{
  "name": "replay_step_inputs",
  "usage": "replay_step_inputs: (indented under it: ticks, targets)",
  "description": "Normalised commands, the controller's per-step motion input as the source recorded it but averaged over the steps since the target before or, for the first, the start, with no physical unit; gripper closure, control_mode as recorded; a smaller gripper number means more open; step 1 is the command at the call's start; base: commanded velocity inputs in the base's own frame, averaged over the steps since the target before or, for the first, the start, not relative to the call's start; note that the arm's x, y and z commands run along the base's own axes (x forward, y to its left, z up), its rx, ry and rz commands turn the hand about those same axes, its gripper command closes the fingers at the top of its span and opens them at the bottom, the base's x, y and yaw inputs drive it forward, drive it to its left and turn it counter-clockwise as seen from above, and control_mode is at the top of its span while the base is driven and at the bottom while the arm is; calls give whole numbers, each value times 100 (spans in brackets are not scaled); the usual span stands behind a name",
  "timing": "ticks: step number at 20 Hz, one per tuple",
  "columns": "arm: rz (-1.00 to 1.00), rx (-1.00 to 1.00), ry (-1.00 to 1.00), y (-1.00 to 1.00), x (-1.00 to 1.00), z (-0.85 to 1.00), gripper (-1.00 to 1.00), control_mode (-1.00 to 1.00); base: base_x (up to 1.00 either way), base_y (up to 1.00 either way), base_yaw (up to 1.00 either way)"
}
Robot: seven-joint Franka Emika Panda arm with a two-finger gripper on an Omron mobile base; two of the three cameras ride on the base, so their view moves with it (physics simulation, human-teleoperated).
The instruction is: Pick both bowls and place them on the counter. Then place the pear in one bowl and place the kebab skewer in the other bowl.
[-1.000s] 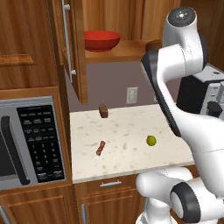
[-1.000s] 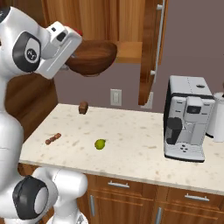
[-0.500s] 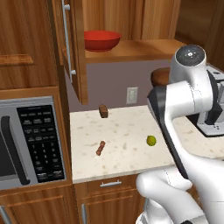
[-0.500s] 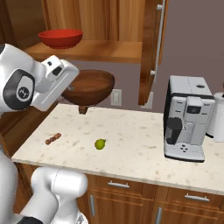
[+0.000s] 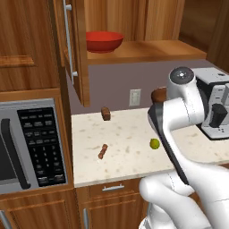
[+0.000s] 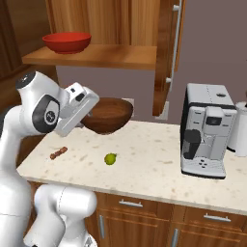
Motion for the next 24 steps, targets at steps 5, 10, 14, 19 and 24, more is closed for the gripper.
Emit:
replay_step_inputs:
  ticks: [5, 10, 14, 19, 24]
  targets:
    - [0, 0, 1, -34, 64, -57, 100, -100, 0, 0, 0]
    - [1, 0, 0, -38, 40, -46, 100, -100, 0, 0, 0]
    - [0, 0, 2, -32, 33, -45, 100, -100, 0, 0, 0]
    - [0, 0, 2, -12, 35, -48, 100, -100, 0, 0, 0]
    - [0, 0, 3, -12, 29, -42, 100, -100, 0, 0, 0]
